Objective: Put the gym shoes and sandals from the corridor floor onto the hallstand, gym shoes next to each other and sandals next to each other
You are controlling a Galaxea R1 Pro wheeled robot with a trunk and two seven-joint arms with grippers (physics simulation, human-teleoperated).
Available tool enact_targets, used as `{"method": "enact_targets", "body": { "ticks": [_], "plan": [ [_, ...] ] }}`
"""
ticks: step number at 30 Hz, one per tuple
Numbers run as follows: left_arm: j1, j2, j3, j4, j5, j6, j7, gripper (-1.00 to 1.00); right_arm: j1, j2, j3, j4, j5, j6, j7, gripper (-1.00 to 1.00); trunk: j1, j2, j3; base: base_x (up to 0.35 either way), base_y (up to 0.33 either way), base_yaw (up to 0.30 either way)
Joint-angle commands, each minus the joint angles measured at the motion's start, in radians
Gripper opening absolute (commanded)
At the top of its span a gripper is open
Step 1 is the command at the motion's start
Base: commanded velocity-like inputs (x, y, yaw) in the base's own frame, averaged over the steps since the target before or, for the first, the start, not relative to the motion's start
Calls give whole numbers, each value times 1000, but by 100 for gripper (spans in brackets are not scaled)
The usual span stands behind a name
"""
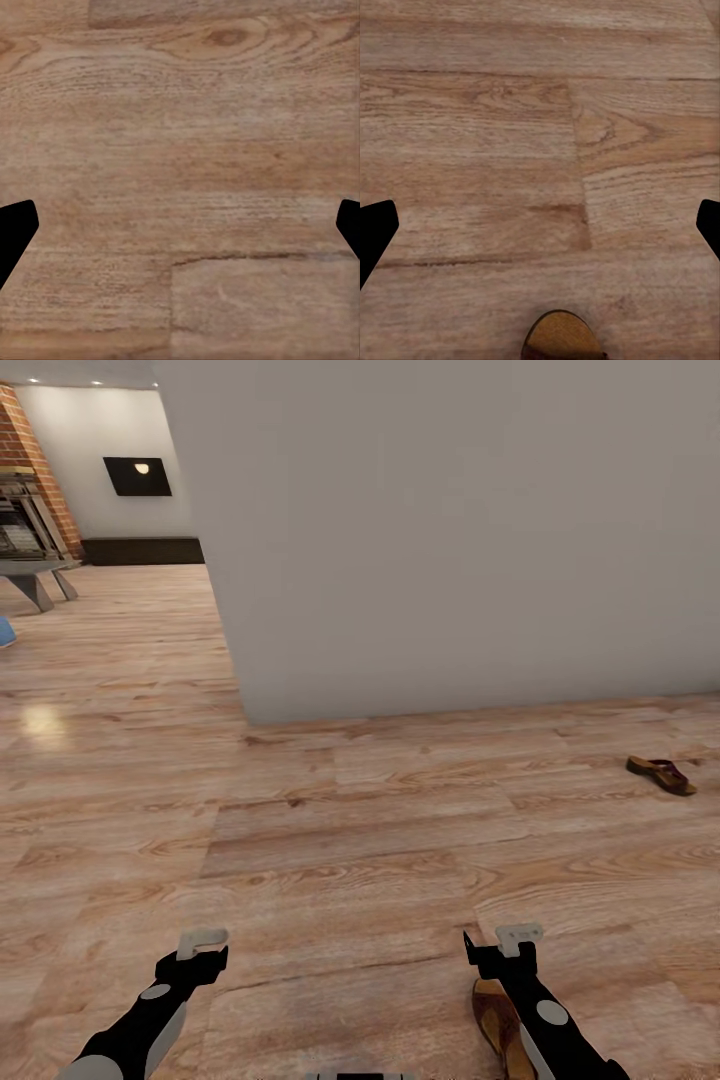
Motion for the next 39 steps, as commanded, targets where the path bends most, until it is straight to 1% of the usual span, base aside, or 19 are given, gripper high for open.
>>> {"method": "enact_targets", "body": {
  "ticks": [1, 12, 19, 39],
  "plan": [
    [0, 0, 0, 1, 5, -3, 1, 100, 0, -1, 2, 1, 3, -3, 0, 100, 0, 0, -1, -87, -57, 0],
    [0, 0, 0, 1, 5, -3, 1, 100, 0, -1, 2, 1, 3, -3, 0, 100, 0, 0, -1, -191, -129, 0],
    [0, 0, 0, 1, 5, -3, 1, 100, 0, -1, 1, 1, 3, -3, 0, 100, 0, 0, -1, -140, -52, 0],
    [0, 1, 2, -2, 5, 0, -3, 100, 0, -1, -3, 1, 4, -4, -3, 100, 0, 0, -1, -21, -4, 0]
  ]
}}
